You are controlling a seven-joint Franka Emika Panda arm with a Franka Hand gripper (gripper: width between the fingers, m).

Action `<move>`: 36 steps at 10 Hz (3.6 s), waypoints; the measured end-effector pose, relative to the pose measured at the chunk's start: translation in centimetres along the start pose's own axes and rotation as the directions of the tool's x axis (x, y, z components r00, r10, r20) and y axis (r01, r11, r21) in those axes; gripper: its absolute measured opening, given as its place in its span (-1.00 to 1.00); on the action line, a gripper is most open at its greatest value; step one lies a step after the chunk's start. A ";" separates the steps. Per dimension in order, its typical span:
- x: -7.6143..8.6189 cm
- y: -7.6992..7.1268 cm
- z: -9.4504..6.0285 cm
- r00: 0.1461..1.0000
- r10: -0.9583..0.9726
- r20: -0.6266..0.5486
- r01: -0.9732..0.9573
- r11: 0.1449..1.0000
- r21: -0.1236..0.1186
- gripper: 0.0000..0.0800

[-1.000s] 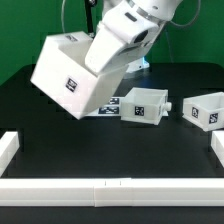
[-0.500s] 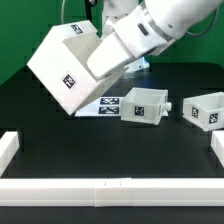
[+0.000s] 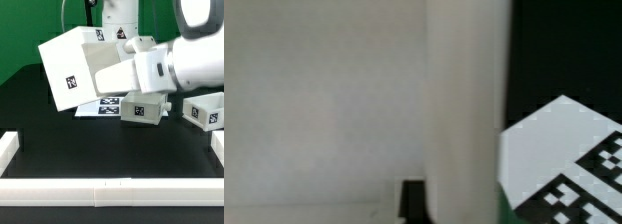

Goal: Assemble drawer

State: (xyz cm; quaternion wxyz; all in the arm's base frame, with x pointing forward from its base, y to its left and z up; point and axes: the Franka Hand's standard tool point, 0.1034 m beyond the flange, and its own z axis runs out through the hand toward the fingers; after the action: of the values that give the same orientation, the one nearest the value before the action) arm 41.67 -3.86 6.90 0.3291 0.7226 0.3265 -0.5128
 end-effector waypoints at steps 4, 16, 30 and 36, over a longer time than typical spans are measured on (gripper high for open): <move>0.5 0.1 -0.1 1.000 0.002 0.017 -0.002 1.000 -0.002 -0.92; 1.8 2.8 1.3 0.924 0.341 0.173 -0.366 0.919 0.148 -0.92; 3.5 2.1 -0.1 0.892 0.347 0.290 -0.420 0.874 0.246 -0.49; 3.5 2.1 -0.1 0.892 0.347 0.290 -0.420 0.874 0.246 0.61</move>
Offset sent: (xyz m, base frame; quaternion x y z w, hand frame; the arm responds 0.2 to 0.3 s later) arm 0.0000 0.0000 0.0000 0.0000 0.0000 0.0000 1.0000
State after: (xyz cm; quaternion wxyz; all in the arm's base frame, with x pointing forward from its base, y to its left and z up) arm 44.34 -4.49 3.88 0.3469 0.7485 0.0517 -0.5628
